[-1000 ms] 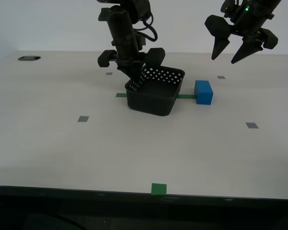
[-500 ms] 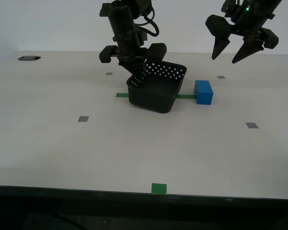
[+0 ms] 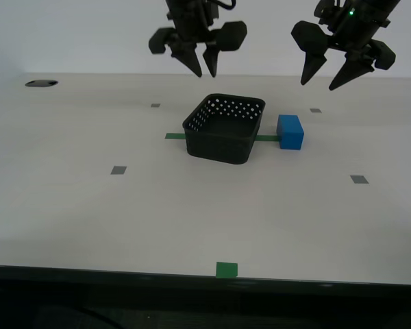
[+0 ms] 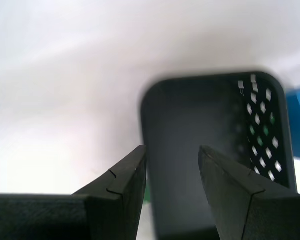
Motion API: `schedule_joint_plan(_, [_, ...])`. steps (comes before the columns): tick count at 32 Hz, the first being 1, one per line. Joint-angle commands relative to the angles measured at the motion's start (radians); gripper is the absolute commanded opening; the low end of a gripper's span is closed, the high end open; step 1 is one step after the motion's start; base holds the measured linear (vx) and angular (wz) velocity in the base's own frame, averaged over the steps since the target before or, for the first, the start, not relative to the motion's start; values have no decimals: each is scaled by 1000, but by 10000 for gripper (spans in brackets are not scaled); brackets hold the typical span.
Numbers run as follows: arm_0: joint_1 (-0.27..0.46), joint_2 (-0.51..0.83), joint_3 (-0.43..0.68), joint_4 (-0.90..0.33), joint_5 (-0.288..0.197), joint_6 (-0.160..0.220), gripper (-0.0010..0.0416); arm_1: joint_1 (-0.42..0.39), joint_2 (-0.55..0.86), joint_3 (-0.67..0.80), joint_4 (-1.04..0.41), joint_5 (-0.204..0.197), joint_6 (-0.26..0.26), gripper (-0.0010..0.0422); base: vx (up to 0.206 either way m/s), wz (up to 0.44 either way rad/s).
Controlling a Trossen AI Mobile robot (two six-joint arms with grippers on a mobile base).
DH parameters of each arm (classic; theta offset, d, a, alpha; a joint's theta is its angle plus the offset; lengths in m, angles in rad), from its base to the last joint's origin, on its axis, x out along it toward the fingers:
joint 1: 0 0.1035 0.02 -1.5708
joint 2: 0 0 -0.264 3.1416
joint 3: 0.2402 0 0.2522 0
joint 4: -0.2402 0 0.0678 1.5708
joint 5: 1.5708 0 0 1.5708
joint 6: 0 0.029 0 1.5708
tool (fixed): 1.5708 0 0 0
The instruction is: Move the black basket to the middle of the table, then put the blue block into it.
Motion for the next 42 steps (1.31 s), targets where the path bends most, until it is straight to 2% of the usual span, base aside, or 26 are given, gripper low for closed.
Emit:
schedule_joint_plan(1, [8, 3, 1, 3, -1, 3, 302, 10, -5, 89, -53, -100, 60, 137, 0, 0])
schedule_joint_plan(2, [14, 3, 0, 16, -1, 5, 301, 21, -5, 133, -93, -125, 88, 137, 0, 0])
schedule_joint_plan(7, [46, 18, 0, 39, -1, 9, 311, 101, -29, 177, -158, -126, 114, 132, 0, 0])
schedule_joint_plan(8, [56, 42, -3, 47, -1, 23, 317, 160, -56, 176, -197, -128, 137, 112, 0, 0])
schedule_joint_plan(15, [66, 153, 0, 73, -1, 45, 307, 309, -124, 176, -240, -124, 170, 30, 0, 0])
schedule_joint_plan(23, [93, 190, 0, 124, 0, 84, 315, 327, -134, 176, -237, -124, 208, 23, 0, 0])
schedule_joint_plan(28, [114, 206, 1, 142, 0, 90, 317, 329, -134, 176, -233, -124, 216, 23, 0, 0])
schedule_joint_plan(30, [116, 212, 2, 147, 0, 105, 317, 329, -134, 176, -234, -123, 218, 23, 0, 0])
schedule_joint_plan(42, [117, 263, 2, 147, 0, 121, 290, 329, -135, 176, -233, -117, 220, 23, 0, 0])
